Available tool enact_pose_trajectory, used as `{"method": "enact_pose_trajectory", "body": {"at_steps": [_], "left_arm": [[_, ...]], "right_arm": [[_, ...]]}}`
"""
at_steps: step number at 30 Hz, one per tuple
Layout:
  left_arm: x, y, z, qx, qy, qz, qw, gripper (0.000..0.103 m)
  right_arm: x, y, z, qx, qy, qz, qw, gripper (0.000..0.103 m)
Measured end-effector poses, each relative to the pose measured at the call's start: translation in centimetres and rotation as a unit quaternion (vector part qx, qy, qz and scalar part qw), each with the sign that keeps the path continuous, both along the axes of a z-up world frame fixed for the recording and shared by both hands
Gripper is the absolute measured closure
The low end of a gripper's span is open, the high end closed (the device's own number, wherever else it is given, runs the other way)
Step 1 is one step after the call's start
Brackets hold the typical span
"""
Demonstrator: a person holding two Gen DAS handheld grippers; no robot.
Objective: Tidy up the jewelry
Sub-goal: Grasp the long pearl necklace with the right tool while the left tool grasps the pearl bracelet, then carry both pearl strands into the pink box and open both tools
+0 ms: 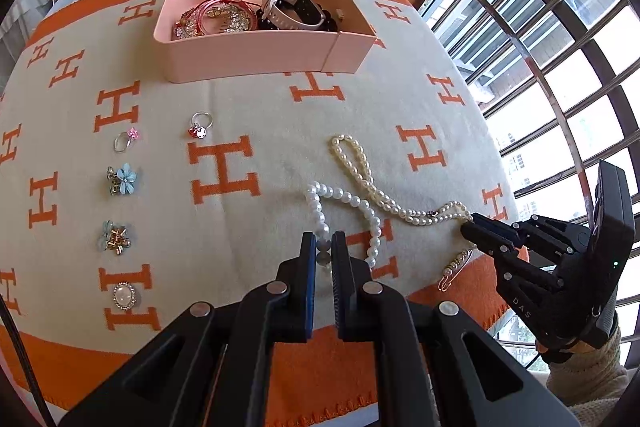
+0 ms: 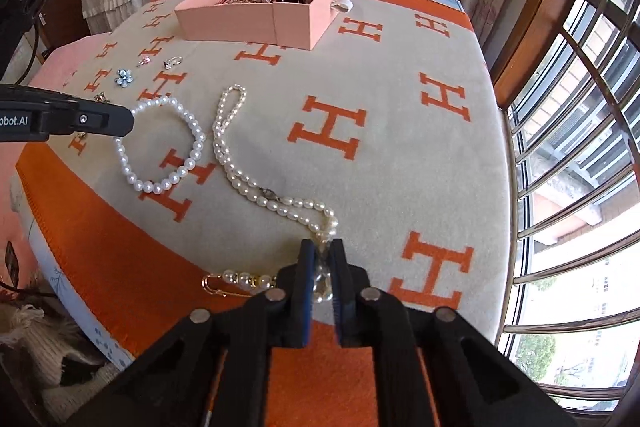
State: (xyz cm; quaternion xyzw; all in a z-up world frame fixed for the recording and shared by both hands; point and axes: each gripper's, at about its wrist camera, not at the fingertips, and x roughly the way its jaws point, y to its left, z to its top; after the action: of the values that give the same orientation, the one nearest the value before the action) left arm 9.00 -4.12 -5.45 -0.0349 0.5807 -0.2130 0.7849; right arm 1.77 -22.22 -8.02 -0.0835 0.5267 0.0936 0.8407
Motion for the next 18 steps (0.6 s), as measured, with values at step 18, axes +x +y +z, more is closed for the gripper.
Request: {"method": "enact_pose_trajectory", "body": {"at_steps": [18], "left_arm": [[2.5, 2.0, 12.0, 0.015, -0.137, 0.021, 0.9903, 0.098]], "right_arm": [[2.7, 0.5, 15.6, 0.164, -0.200, 0.008, 0.966, 0.099]]}}
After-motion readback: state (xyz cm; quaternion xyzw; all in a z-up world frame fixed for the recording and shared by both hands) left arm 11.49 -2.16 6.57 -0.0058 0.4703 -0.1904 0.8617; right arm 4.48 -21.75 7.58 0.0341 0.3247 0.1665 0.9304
